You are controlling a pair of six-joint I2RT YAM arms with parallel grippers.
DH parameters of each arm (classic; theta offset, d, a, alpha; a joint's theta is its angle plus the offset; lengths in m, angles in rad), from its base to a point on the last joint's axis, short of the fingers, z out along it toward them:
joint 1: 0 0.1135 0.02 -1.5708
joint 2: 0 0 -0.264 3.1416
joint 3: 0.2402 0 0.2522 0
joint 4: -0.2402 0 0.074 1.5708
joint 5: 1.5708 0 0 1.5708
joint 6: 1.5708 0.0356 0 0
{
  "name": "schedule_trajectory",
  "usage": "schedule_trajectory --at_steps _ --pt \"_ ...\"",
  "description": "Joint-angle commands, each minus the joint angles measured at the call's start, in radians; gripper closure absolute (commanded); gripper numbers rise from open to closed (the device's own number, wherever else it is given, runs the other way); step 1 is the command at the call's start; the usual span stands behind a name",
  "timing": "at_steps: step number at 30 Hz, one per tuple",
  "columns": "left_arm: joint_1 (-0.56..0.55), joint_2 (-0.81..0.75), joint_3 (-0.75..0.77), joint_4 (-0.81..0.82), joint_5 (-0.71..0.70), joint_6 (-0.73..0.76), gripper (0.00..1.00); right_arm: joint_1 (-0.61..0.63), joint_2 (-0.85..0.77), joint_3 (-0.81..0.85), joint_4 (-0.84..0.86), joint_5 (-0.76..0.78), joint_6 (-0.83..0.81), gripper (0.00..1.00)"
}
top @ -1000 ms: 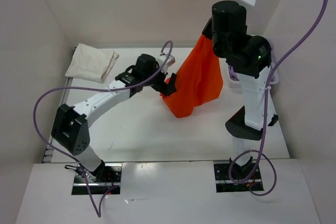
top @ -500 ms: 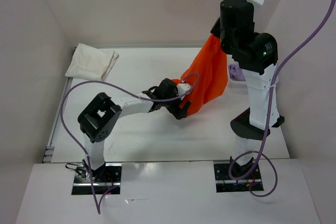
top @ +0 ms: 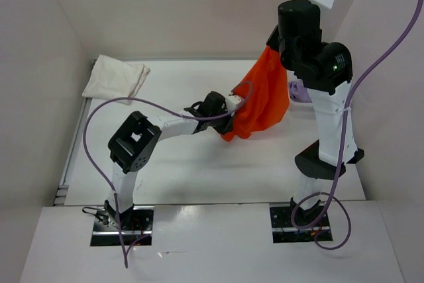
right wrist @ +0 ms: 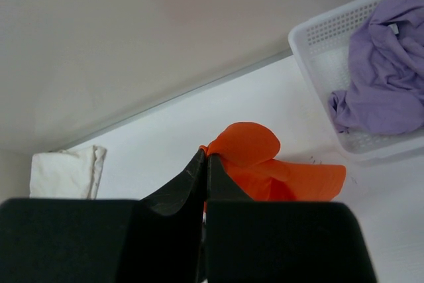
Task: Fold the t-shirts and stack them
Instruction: Flatten out the tshirt
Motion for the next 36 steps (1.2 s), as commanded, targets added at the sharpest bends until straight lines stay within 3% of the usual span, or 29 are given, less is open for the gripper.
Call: schedule_trajectory --at_steps 1,3,7,10,12,14,17,20,21,24,28,31,32,34,36 --pt "0.122 -0.096 0.023 -0.083 0.140 -0.018 1.00 -0.046 -0.043 -0.040 0.005 0.002 0.025 1.00" --pt "0.241 -0.240 0.023 -0.213 0.213 0.069 1.00 -0.085 -0.054 -0.063 0.005 -0.018 0.035 1.00" --pt "0.343 -0.464 0.113 -0.567 0.235 0.371 1.00 -0.138 -0.063 -0.132 0.005 0.020 0.025 1.00" --pt "0.386 -0.614 0.113 -0.765 0.293 0.479 1.00 -0.138 -0.073 -0.160 0.005 0.043 0.015 1.00" --pt "0.386 -0.656 0.083 -0.877 0.350 0.514 0.97 -0.138 -0.102 -0.175 0.005 0.043 0.006 1.00" --pt "0.386 -0.713 0.052 -0.963 0.403 0.572 0.87 -0.138 -0.124 -0.201 0.005 0.022 -0.003 1.00" --pt "0.386 -0.753 -0.023 -1.017 0.375 0.614 0.78 -0.138 -0.165 -0.310 0.018 -0.127 -0.018 1.00" --pt "0.395 -0.753 -0.011 -1.081 0.348 0.651 0.77 -0.100 -0.259 -0.572 0.134 -0.271 -0.018 1.00" --pt "0.415 -0.741 -0.002 -1.091 0.348 0.651 0.77 -0.090 -0.294 -0.738 0.178 -0.326 0.004 1.00" --pt "0.493 -0.704 0.033 -1.102 0.406 0.683 0.77 -0.090 -0.443 -1.012 0.333 -0.411 0.060 1.00" --pt "0.593 -0.574 0.108 -1.016 0.459 0.659 0.77 -0.090 -0.480 -1.117 0.390 -0.506 0.091 1.00" --pt "0.665 -0.420 0.165 -0.912 0.450 0.530 0.67 -0.090 -0.442 -1.172 0.442 -0.509 0.091 1.00" --pt "0.674 -0.368 0.206 -0.901 0.430 0.483 0.59 -0.090 -0.419 -1.183 0.456 -0.509 0.091 1.00" --pt "0.664 -0.368 0.236 -0.942 0.394 0.506 0.52 -0.090 -0.394 -1.183 0.480 -0.509 0.091 1.00" --pt "0.546 -0.472 0.163 -0.961 0.314 0.598 0.42 -0.090 -0.373 -1.172 0.489 -0.509 0.081 1.00"
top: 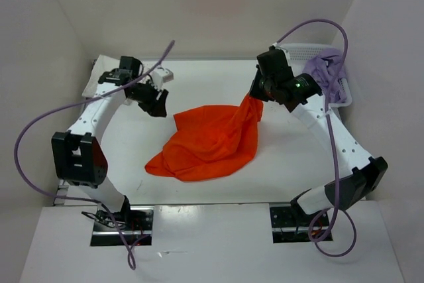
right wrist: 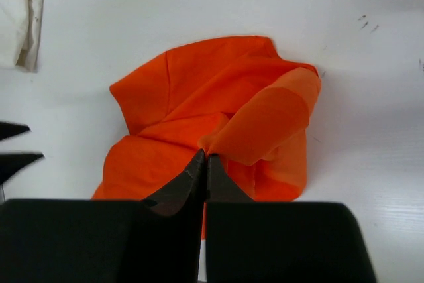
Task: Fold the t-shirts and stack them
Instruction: Flatten out the tshirt
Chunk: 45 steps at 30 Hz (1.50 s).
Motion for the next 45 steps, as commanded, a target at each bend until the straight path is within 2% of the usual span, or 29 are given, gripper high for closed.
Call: schedule_trajectory --at_steps 1,2,3,4,5,8,11,13,15,20,25,29,31,32,34,35,36,40,42,45 --pt "-0.171 -0.166 -0.079 -0.014 -0.082 0.067 0.37 0.003 0.021 0.005 0.115 -0.015 0.003 1.00" --pt "-0.284 -0.288 -0.154 0.012 -0.120 0.082 0.34 -0.006 0.021 0.005 0.115 -0.015 0.003 1.00" --pt "-0.331 -0.350 -0.233 0.077 -0.154 0.094 0.31 -0.006 0.021 -0.005 0.124 -0.015 0.003 1.00" --pt "-0.372 -0.406 -0.378 0.102 -0.218 0.095 0.26 -0.006 0.021 -0.021 0.134 -0.015 0.003 1.00" --pt "-0.421 -0.453 -0.425 0.113 -0.244 0.104 0.26 -0.017 0.021 -0.022 0.134 -0.015 0.003 1.00" --pt "-0.443 -0.454 -0.563 0.156 -0.312 0.056 0.24 -0.017 0.021 -0.048 0.143 -0.026 0.003 1.00" --pt "-0.523 -0.442 -0.643 0.230 -0.404 0.024 0.24 -0.017 0.012 -0.069 0.143 -0.035 0.003 1.00" --pt "-0.579 -0.429 -0.666 0.286 -0.531 -0.020 0.24 -0.017 0.002 -0.089 0.152 -0.035 0.012 1.00" --pt "-0.610 -0.419 -0.675 0.371 -0.588 -0.042 0.24 -0.017 -0.007 -0.100 0.163 -0.035 0.012 1.00" --pt "-0.690 -0.302 -0.663 0.435 -0.654 -0.027 0.24 -0.017 -0.007 -0.129 0.163 -0.035 0.022 1.00" --pt "-0.708 -0.198 -0.713 0.474 -0.746 0.007 0.29 -0.026 -0.025 -0.129 0.163 -0.025 0.022 1.00" --pt "-0.708 -0.211 -0.723 0.469 -0.737 0.007 0.33 -0.036 -0.025 -0.129 0.154 -0.025 0.022 1.00" --pt "-0.708 -0.222 -0.723 0.459 -0.717 0.007 0.39 -0.036 -0.025 -0.129 0.154 -0.025 0.022 1.00" --pt "-0.708 -0.222 -0.732 0.458 -0.708 0.007 0.53 -0.036 -0.034 -0.129 0.154 -0.025 0.022 1.00" --pt "-0.708 -0.198 -0.732 0.448 -0.708 0.007 0.71 -0.036 -0.034 -0.129 0.154 -0.025 0.022 1.00" --pt "-0.708 -0.189 -0.732 0.439 -0.708 -0.002 0.88 -0.036 -0.034 -0.129 0.154 -0.025 0.022 1.00" --pt "-0.699 -0.188 -0.732 0.429 -0.699 -0.002 0.92 -0.046 -0.034 -0.129 0.154 -0.025 0.022 1.00" --pt "-0.627 -0.300 -0.655 0.339 -0.601 -0.011 0.99 -0.086 -0.065 -0.138 0.132 -0.014 0.011 1.00" --pt "-0.597 -0.389 -0.597 0.290 -0.576 -0.011 1.00 -0.104 -0.077 -0.138 0.122 -0.014 0.000 1.00" --pt "-0.528 -0.448 -0.432 0.140 -0.567 0.025 1.00 -0.137 -0.103 -0.111 0.102 0.006 -0.026 1.00"
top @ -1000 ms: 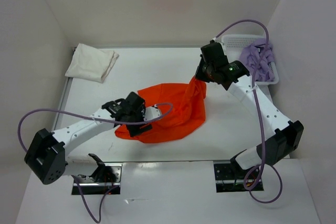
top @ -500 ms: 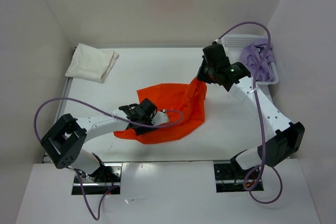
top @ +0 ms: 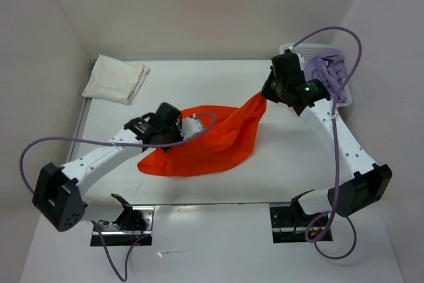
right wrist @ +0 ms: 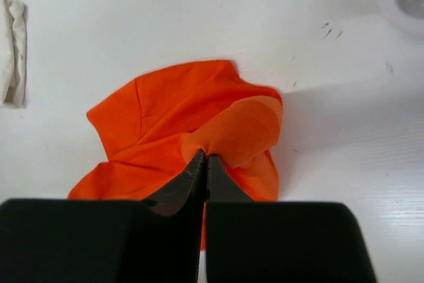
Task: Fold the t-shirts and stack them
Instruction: Flatten out the tshirt
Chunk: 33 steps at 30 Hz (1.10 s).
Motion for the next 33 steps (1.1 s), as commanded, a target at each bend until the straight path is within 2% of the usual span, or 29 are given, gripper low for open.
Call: schedule_trajectory --at_steps 1,4,11,14,17,23,27,31,33 --pt "0.091 -0.088 0.241 -0.144 0.066 0.038 1.00 -0.036 -0.076 0.052 -0.019 0.034 -0.028 1.00" --pt "0.161 -0.097 0.352 -0.226 0.146 0.062 1.00 -0.036 -0.096 0.138 -0.040 0.086 -0.051 1.00" --pt "0.186 -0.117 0.635 -0.405 0.205 0.150 1.00 -0.036 -0.132 0.379 -0.116 0.215 -0.111 1.00" --pt "0.195 -0.137 0.731 -0.517 0.299 0.193 1.00 -0.036 -0.156 0.480 -0.148 0.241 -0.133 1.00" --pt "0.208 -0.150 0.796 -0.612 0.451 0.203 1.00 -0.036 -0.195 0.565 -0.189 0.260 -0.154 1.00" --pt "0.344 -0.138 1.038 -0.614 0.671 0.124 1.00 -0.036 -0.195 0.801 -0.289 0.292 -0.202 1.00" --pt "0.396 -0.108 1.060 -0.567 0.732 0.043 1.00 -0.036 -0.146 0.775 -0.278 0.272 -0.225 1.00" --pt "0.396 -0.033 0.936 -0.470 0.639 -0.049 1.00 -0.036 -0.016 0.662 -0.180 0.225 -0.246 1.00" --pt "0.396 0.006 0.888 -0.406 0.607 -0.071 1.00 -0.064 0.064 0.677 -0.128 0.180 -0.271 1.00"
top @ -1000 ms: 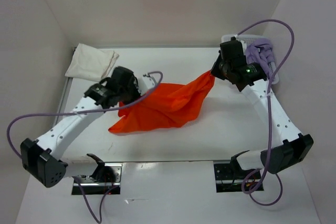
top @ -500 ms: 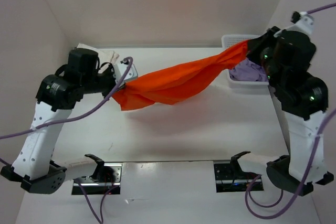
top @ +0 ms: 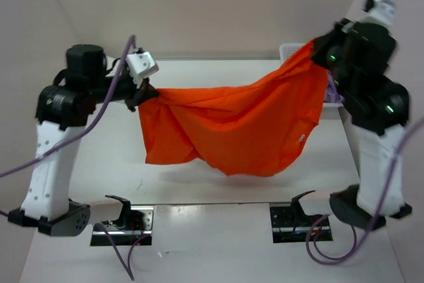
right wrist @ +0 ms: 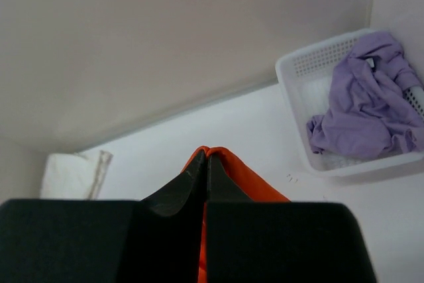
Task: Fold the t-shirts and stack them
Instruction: Flatten out the tshirt
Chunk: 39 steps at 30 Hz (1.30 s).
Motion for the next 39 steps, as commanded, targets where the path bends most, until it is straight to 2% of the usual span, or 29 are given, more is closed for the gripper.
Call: schedule_trajectory --at_steps 1,4,5,6,7,8,9,10,12,13,14,16,18,20,21,22,23,25,26,28,31,33,36,39 --pt "0.011 0.147 -0.100 0.119 -0.041 -0.094 1.00 -0.041 0.281 -0.026 0.079 -0.077 -0.055 1.00" --pt "0.024 0.276 -0.118 0.201 -0.061 -0.103 0.99 -0.090 0.464 0.085 0.091 -0.162 -0.064 1.00" --pt "0.035 0.313 -0.118 0.227 -0.061 -0.103 0.99 -0.101 0.603 0.133 0.061 -0.171 -0.075 1.00" --pt "0.035 0.348 -0.108 0.244 -0.061 -0.103 0.98 -0.101 0.677 0.266 0.035 -0.186 -0.075 0.96" --pt "0.052 0.416 -0.108 0.285 -0.071 -0.103 0.96 -0.101 0.749 0.329 0.016 -0.197 -0.075 0.82" --pt "0.073 0.450 -0.108 0.308 -0.072 -0.103 0.94 -0.113 0.847 0.371 0.016 -0.215 -0.066 0.58" --pt "0.086 0.515 -0.085 0.333 -0.100 -0.117 0.71 -0.113 0.886 0.429 0.016 -0.231 -0.066 0.24" --pt "0.100 0.548 -0.069 0.363 -0.114 -0.117 0.54 -0.113 0.914 0.454 0.016 -0.231 -0.052 0.16" --pt "0.139 0.624 -0.014 0.385 -0.162 -0.157 0.35 -0.102 0.934 0.469 0.016 -0.217 -0.061 0.00" --pt "0.155 0.637 0.000 0.394 -0.162 -0.178 0.25 -0.102 0.920 0.453 0.007 -0.202 -0.070 0.00" --pt "0.188 0.637 0.000 0.394 -0.153 -0.207 0.21 -0.089 0.872 0.402 0.007 -0.187 -0.080 0.00" --pt "0.213 0.604 -0.038 0.394 -0.101 -0.208 0.20 -0.079 0.795 0.319 0.007 -0.165 -0.080 0.00" --pt "0.213 0.503 -0.122 0.382 -0.111 -0.148 0.19 -0.066 0.643 0.142 0.007 -0.165 -0.080 0.00" --pt "0.189 0.418 -0.239 0.330 -0.160 -0.084 0.19 -0.026 0.530 -0.107 0.017 -0.140 -0.055 0.00" --pt "0.169 0.334 -0.379 0.295 -0.177 -0.026 0.19 -0.012 0.414 -0.202 0.017 -0.131 -0.032 0.00" --pt "0.169 0.297 -0.453 0.276 -0.191 0.002 0.19 -0.001 0.355 -0.306 0.045 -0.131 -0.002 0.00" --pt "0.158 0.265 -0.521 0.255 -0.200 0.030 0.19 -0.001 0.303 -0.518 0.062 -0.177 0.067 0.00" --pt "0.132 0.196 -0.703 0.210 -0.213 0.082 0.19 0.011 0.157 -0.708 0.106 -0.215 0.155 0.00" --pt "0.115 0.166 -0.751 0.210 -0.228 0.093 0.19 0.011 0.120 -0.880 0.120 -0.255 0.240 0.00" --pt "0.066 0.145 -0.834 0.228 -0.255 0.110 0.19 0.011 0.008 -1.089 0.155 -0.280 0.326 0.00" --pt "-0.009 0.062 -0.936 0.282 -0.329 0.179 0.19 0.046 -0.096 -1.282 0.178 -0.318 0.454 0.00" --pt "-0.060 0.033 -1.018 0.333 -0.374 0.207 0.17 0.082 -0.109 -1.308 0.168 -0.318 0.531 0.00" --pt "-0.135 0.045 -1.063 0.380 -0.427 0.242 0.17 0.094 -0.109 -1.338 0.157 -0.357 0.594 0.00" --pt "-0.166 0.114 -1.072 0.425 -0.459 0.219 0.17 0.106 -0.120 -1.442 0.168 -0.380 0.667 0.00"
